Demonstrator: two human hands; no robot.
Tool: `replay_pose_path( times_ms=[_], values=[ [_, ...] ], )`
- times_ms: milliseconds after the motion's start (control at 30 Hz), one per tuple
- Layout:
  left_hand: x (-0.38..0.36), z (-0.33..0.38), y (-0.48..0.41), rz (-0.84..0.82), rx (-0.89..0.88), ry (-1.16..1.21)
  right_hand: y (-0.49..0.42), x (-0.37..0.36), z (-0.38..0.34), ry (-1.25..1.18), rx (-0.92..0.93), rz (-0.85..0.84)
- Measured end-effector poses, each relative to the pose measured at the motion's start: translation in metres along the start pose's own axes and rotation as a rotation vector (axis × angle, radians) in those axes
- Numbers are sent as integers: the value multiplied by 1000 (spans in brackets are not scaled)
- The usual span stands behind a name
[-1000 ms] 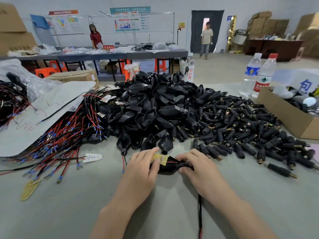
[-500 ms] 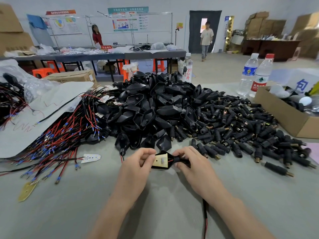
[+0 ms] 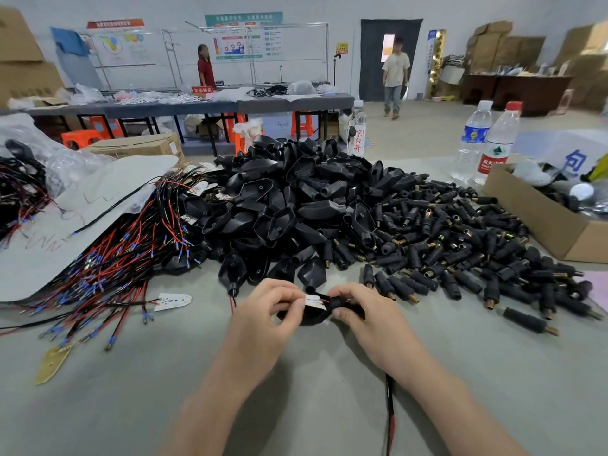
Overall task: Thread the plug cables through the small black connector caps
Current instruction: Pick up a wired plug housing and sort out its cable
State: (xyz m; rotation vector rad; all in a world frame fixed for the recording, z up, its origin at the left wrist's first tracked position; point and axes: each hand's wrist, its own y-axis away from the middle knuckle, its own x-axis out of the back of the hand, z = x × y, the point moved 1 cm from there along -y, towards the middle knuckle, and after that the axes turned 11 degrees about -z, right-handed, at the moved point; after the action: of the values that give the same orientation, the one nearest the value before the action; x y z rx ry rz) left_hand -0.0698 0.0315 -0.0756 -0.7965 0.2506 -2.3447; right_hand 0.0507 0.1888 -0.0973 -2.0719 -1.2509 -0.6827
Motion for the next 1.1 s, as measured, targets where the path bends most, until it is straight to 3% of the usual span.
replay_pose_path(
  times_ms=[367,800,1100],
  values=[
    [-2,-16,-2,-109,31,-201,-1,0,4,67,-8,-18],
    [-6,-14,-10,29,72,24,-2,-3,9,54,12,-30],
    [-9,-19,-12,9,61,-73,-4,-5,15,5,-40,-64]
  ],
)
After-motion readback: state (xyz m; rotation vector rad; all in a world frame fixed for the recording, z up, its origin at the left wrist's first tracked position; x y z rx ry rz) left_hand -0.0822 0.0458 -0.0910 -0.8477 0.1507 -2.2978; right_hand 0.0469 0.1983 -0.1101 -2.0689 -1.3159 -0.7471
